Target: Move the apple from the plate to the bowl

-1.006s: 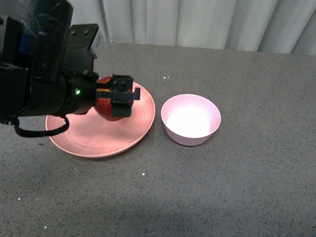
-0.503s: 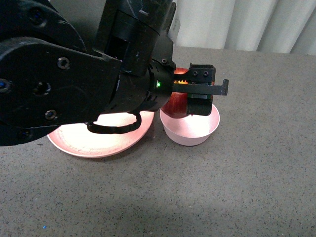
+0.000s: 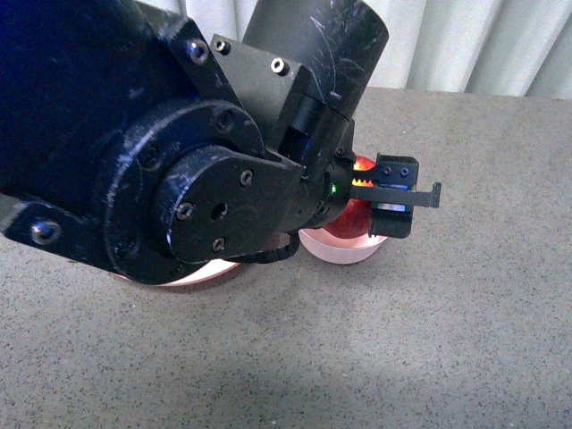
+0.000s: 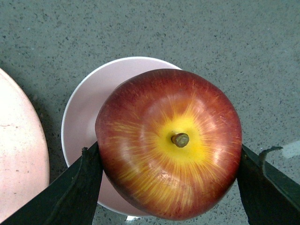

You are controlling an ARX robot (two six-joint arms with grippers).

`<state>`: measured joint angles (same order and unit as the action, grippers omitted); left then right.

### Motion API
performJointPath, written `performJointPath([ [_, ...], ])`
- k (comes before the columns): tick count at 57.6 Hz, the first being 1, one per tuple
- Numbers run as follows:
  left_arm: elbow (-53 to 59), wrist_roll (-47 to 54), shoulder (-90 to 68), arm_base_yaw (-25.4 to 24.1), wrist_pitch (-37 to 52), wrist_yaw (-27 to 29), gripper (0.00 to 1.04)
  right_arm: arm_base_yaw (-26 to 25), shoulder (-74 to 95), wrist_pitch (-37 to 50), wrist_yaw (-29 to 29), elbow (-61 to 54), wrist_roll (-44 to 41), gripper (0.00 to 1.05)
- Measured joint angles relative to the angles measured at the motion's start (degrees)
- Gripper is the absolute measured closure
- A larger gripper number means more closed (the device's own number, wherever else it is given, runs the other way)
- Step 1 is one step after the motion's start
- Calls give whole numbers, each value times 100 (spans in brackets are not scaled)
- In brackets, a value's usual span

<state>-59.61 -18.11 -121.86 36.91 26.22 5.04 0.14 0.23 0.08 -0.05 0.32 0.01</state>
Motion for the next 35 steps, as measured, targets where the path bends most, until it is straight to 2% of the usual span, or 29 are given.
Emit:
performJointPath([
  [23, -214, 48, -308, 20, -9, 37, 32, 0, 0, 0, 0, 0, 0, 9],
  [29, -214, 94, -293, 17, 0, 57, 9, 0, 0, 0, 0, 0, 0, 9],
  [31, -190, 90, -264, -2, 28, 33, 5, 0, 0, 0, 0, 0, 0, 9],
  [35, -120, 72, -188, -17, 90, 31, 7, 0, 0, 0, 0, 0, 0, 9],
])
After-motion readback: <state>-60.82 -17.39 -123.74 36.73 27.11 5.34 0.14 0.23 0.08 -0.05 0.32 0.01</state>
